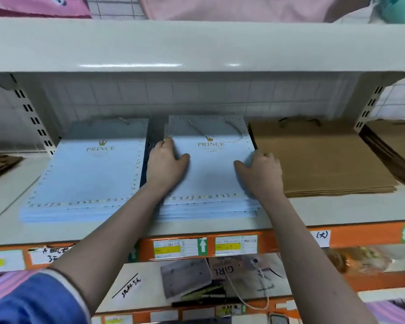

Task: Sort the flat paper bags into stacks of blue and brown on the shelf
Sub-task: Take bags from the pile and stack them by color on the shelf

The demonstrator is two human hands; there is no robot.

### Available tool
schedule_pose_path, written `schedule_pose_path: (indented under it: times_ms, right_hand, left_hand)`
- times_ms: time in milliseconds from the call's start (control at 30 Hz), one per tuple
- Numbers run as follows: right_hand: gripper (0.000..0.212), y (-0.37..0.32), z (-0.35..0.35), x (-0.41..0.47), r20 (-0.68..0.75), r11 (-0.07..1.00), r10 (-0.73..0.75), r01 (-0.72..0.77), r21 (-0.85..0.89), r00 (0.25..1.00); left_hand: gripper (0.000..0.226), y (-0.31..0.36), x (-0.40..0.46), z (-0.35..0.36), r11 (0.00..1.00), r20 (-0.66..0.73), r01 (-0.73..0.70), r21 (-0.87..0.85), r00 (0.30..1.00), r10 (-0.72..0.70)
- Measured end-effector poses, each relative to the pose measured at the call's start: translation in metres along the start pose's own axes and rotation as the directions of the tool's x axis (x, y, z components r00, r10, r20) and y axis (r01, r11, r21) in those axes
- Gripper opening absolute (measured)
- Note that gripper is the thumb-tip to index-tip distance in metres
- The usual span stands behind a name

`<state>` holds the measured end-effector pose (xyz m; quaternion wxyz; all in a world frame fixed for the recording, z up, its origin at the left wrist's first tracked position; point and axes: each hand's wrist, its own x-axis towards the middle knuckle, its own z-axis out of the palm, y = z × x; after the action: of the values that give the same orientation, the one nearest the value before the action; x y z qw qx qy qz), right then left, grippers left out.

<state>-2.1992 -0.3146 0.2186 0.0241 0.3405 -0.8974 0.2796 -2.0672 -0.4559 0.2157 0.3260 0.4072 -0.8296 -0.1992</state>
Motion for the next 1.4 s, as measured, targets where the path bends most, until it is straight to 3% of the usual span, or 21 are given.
schedule_pose_path:
  times_ms: [100,300,433,633,767,933,1100,1400]
  right_hand:
    - [0.027,0.004,0.008,0.002,0.002,1.0,-0.002,0.002,-0.021,1.0]
    - [0.055,0.004,0.02,0.006,-0.033,0.991,-0.051,0.047,-0.127,0.998]
    - [0.061,0.002,0.026,0.007,-0.007,0.997,-0.059,0.058,-0.06,0.998]
    - [0.061,-0.003,0.033,0.006,0.045,0.999,-0.053,0.052,0.015,0.998]
    - [0.063,-0.004,0.031,0.005,0.058,0.998,-0.061,0.063,-0.032,0.996]
    - [0.063,-0.011,0.028,-0.009,-0.066,0.986,-0.106,0.096,-0.136,0.992]
    - [0.064,-0.031,0.029,-0.027,-0.067,0.976,-0.151,0.138,-0.168,0.986]
    - [0.063,-0.118,0.06,-0.08,0.071,0.947,-0.26,0.269,-0.175,0.963]
  left_hand:
    - [0.036,-0.005,0.001,0.011,1.0,0.01,0.003,0.022,1.0,-0.003]
    - [0.03,-0.014,0.004,0.019,0.996,0.025,0.017,0.088,1.0,-0.019]
    - [0.042,-0.018,0.006,0.019,0.989,0.08,0.024,0.143,0.996,-0.036]
    - [0.041,-0.019,0.013,0.015,0.985,0.126,0.052,0.162,0.989,-0.073]
    - [0.044,-0.017,0.009,0.01,0.976,0.073,0.009,0.219,0.997,-0.025]
    - [0.062,-0.009,-0.005,-0.002,0.938,-0.017,-0.063,0.341,0.997,0.073]
    - [0.062,-0.022,-0.022,-0.028,0.904,-0.116,-0.114,0.413,0.978,0.176]
    - [0.067,-0.115,-0.054,-0.111,0.881,-0.165,0.024,0.473,0.984,0.061]
